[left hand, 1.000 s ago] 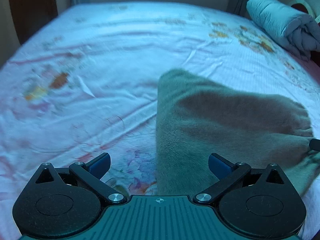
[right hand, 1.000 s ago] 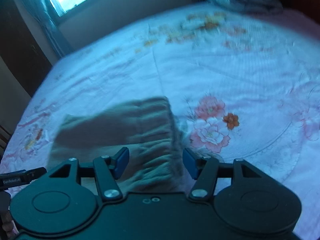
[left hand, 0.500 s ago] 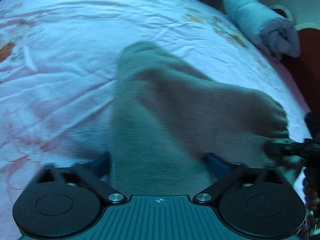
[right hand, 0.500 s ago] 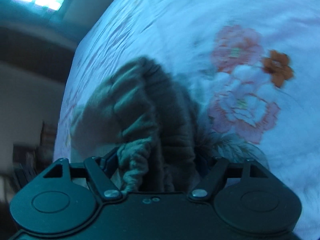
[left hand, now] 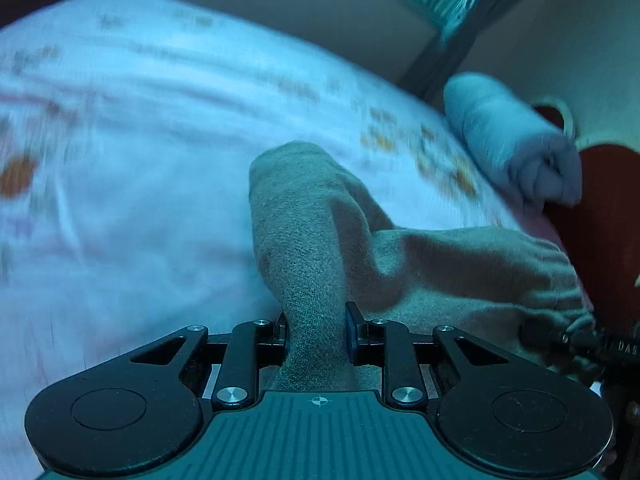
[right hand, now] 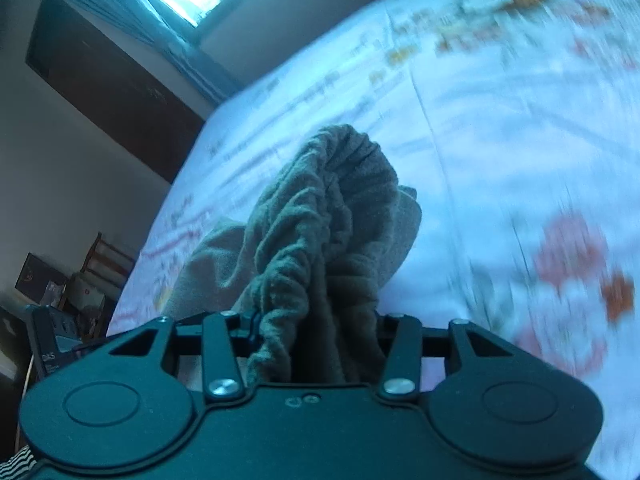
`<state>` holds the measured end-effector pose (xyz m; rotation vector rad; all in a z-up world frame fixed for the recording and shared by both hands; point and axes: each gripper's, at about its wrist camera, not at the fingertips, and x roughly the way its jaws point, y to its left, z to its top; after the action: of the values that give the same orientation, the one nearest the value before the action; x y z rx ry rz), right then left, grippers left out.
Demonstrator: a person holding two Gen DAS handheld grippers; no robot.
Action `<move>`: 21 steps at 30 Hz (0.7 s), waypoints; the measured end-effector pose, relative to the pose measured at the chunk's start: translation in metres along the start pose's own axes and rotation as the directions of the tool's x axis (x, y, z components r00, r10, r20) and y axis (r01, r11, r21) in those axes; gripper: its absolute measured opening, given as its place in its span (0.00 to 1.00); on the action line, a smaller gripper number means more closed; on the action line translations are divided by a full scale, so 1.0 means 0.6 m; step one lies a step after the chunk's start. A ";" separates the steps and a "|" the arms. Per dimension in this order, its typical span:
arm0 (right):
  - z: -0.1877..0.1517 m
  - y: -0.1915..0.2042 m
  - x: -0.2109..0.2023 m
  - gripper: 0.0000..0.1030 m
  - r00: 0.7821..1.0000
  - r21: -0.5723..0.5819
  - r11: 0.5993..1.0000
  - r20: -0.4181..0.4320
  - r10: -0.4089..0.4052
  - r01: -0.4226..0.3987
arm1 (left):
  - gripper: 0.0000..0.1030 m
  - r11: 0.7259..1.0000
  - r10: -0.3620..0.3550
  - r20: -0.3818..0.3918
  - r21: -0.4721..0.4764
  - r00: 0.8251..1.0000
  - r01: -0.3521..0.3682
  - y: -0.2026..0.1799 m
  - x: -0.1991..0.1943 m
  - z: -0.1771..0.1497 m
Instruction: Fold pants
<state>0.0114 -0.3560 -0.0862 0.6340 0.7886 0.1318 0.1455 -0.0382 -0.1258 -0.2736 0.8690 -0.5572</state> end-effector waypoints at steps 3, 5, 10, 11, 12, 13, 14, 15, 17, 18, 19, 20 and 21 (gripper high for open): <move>0.063 -0.002 0.046 0.35 0.999 0.004 1.000 0.025 0.021 -0.021 | 0.24 1.000 0.025 0.020 0.006 0.999 -0.025 0.020 0.039 0.066; 0.102 -0.007 0.095 0.35 1.000 0.006 1.000 0.019 0.020 -0.020 | 0.24 0.998 0.055 0.013 0.013 0.998 -0.056 0.038 0.079 0.101; 0.145 -0.049 0.201 0.36 0.999 0.038 0.999 -0.035 -0.030 0.031 | 0.43 0.988 0.143 -0.039 0.067 0.989 -0.140 0.066 0.172 0.115; 0.146 -0.059 0.213 0.39 0.998 0.052 0.997 -0.048 -0.047 0.049 | 0.57 0.983 0.160 -0.035 0.093 0.986 -0.156 0.065 0.180 0.110; 0.144 -0.067 0.218 0.41 0.996 0.067 0.995 -0.052 -0.068 0.071 | 0.66 0.975 0.193 -0.015 0.114 0.981 -0.190 0.063 0.182 0.106; 0.142 -0.071 0.221 0.49 0.995 0.077 0.993 -0.056 -0.081 0.085 | 0.86 0.966 0.230 -0.001 0.118 0.973 -0.228 0.059 0.181 0.105; 0.138 -0.070 0.220 0.53 0.993 0.074 0.992 -0.064 -0.100 0.104 | 0.96 0.961 0.254 -0.002 0.113 0.967 -0.253 0.059 0.178 0.105; 0.136 -0.066 0.216 0.54 0.990 0.067 0.990 -0.068 -0.121 0.126 | 0.96 0.956 0.275 -0.005 0.104 0.961 -0.273 0.057 0.171 0.106; 0.133 -0.053 0.199 0.55 0.985 0.057 0.985 -0.057 -0.162 0.165 | 0.97 0.946 0.310 0.022 0.091 0.950 -0.311 0.053 0.139 0.106; 0.131 -0.049 0.188 0.55 0.981 0.060 0.979 -0.043 -0.192 0.194 | 0.97 0.937 0.336 0.035 0.091 0.941 -0.338 0.048 0.118 0.105; 0.125 -0.039 0.169 0.55 0.974 0.054 0.973 -0.020 -0.226 0.226 | 0.97 0.926 0.362 0.052 0.093 0.931 -0.365 0.044 0.085 0.102; 0.118 -0.025 0.148 0.55 0.967 0.036 0.966 0.013 -0.256 0.255 | 0.99 0.923 0.367 0.065 0.099 0.928 -0.372 0.037 0.059 0.099; 0.110 -0.009 0.128 0.55 0.957 0.014 0.958 0.050 -0.287 0.286 | 1.00 0.919 0.374 0.078 0.107 0.924 -0.380 0.031 0.032 0.094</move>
<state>0.1110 -0.3660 -0.1019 0.5211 0.8228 -0.1525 0.2064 -0.0336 -0.1113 -0.0076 0.8048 -0.2378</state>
